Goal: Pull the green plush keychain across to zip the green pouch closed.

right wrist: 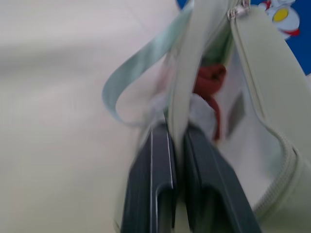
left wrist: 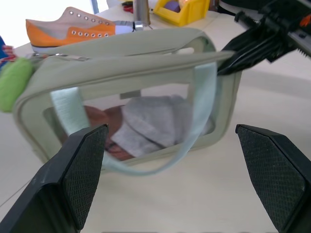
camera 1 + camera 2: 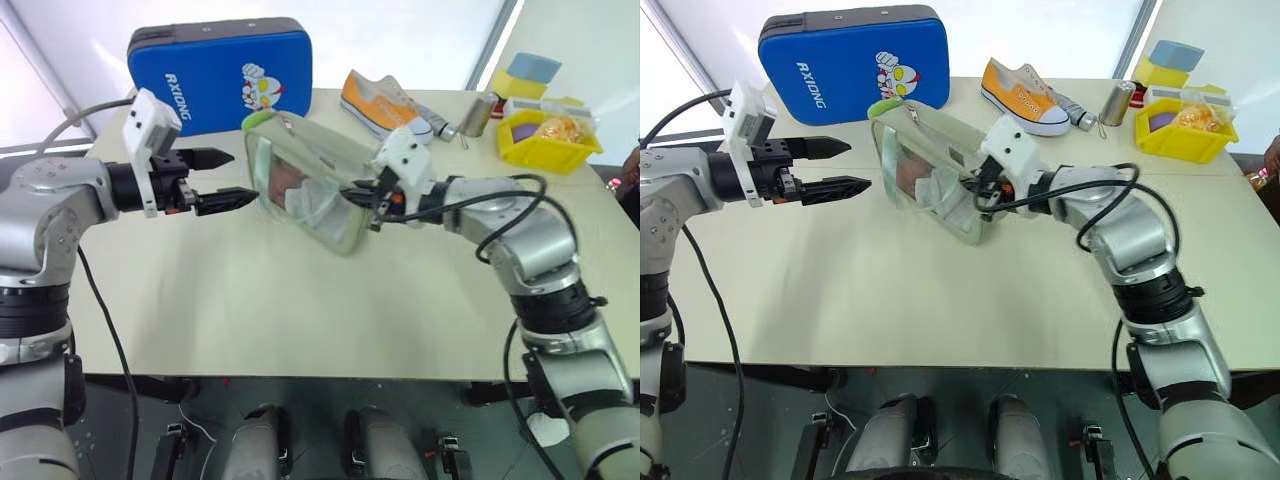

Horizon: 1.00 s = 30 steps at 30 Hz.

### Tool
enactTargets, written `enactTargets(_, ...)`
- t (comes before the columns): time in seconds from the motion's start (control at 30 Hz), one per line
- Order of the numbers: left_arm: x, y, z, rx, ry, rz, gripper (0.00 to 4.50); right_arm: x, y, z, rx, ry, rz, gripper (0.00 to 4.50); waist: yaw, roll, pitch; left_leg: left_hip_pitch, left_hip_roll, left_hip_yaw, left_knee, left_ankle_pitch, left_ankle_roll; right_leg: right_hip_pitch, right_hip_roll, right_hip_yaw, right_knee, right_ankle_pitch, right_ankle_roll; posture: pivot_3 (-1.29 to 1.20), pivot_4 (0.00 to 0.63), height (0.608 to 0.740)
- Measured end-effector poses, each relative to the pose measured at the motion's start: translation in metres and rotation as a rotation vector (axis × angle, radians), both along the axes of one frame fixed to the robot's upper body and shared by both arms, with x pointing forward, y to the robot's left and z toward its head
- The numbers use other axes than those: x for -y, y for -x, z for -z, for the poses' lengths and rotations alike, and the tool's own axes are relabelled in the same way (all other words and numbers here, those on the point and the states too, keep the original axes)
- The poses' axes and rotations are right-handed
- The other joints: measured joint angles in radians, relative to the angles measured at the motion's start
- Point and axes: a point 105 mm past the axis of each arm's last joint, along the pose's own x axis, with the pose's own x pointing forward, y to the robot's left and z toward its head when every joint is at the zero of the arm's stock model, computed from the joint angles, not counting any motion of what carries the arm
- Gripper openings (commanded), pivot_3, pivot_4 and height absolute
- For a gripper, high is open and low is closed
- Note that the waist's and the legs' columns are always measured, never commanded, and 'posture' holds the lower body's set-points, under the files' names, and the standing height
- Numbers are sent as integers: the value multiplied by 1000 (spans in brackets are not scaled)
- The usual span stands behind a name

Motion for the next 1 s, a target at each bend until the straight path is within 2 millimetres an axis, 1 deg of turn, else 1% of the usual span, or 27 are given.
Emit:
enactTargets(0.07,-2,-2,0,-1,5,-7,4500,23,-5,-3,26,31,3,51,-3,0,0,0,0,0,0,0,0,1,0,0,-2,0,0,0,150,740)
enactTargets(0.13,-2,-2,0,2,8,-9,4500,44,-13,2,35,62,20,51,-6,0,0,1,1,0,0,0,0,1,1,0,-2,0,0,0,150,740)
enactTargets(0.17,-1,-3,0,8,11,-9,4500,52,-16,7,34,76,18,51,-6,0,0,1,1,0,0,0,0,1,1,0,-2,0,0,0,150,740)
enactTargets(0.2,-1,-3,0,16,13,-10,4500,59,-18,14,24,87,14,397,-6,0,0,1,1,0,0,0,0,1,1,0,-2,0,0,0,150,740)
enactTargets(0.23,-1,-3,-1,18,15,-13,4500,61,-19,18,17,91,5,832,-8,0,0,1,2,0,0,0,0,1,2,0,-2,0,0,0,150,740)
enactTargets(0.27,-1,-4,-1,20,15,-15,4500,63,-19,20,9,96,-8,1103,-10,0,0,1,2,0,0,0,0,1,2,0,-1,0,0,0,150,740)
enactTargets(0.37,0,-3,1,18,13,-15,4500,66,-18,23,-1,110,-16,2705,-11,0,0,2,2,1,0,0,-1,1,2,0,-1,0,0,0,150,740)
enactTargets(0.47,0,-2,3,16,11,-15,4500,62,-12,16,-16,101,-28,2705,-7,1,0,2,2,0,0,1,-1,1,1,0,0,0,0,0,150,740)
enactTargets(0.53,-2,0,4,16,17,-21,4500,58,-6,3,-13,72,-42,2705,-6,1,0,1,2,0,0,1,-1,1,1,0,0,0,0,0,150,740)
enactTargets(0.63,-2,0,3,23,20,-25,4500,48,1,-23,8,22,-60,2705,-6,1,0,2,2,0,0,1,-1,1,1,0,0,0,0,0,150,740)
enactTargets(0.7,-1,1,3,25,23,-21,4500,37,3,-37,40,6,-74,2705,-7,1,0,2,2,0,0,1,-1,1,1,0,0,0,0,0,150,740)
enactTargets(0.73,-1,1,3,25,24,-20,4500,32,3,-39,49,-1,-79,2705,-8,1,0,2,2,0,0,1,-1,1,1,0,0,0,0,0,150,740)
enactTargets(0.8,1,0,3,26,29,-14,4500,23,-1,-33,42,4,-81,2705,-7,0,0,2,2,1,0,1,-1,1,1,0,0,0,0,0,150,740)
enactTargets(0.87,3,0,2,29,32,-9,4500,16,-10,-17,11,32,-63,2705,-7,0,0,2,2,1,0,1,-1,1,1,0,0,0,0,0,150,740)
enactTargets(0.93,3,0,2,31,32,-7,4500,12,-17,-3,-15,60,-48,2705,-5,0,0,2,2,1,0,1,-1,1,1,0,0,0,0,0,150,740)
enactTargets(1.0,3,0,2,30,32,-8,4500,10,-22,3,-23,74,-33,2705,-5,0,0,1,2,1,0,1,-1,1,1,0,0,0,0,0,150,740)
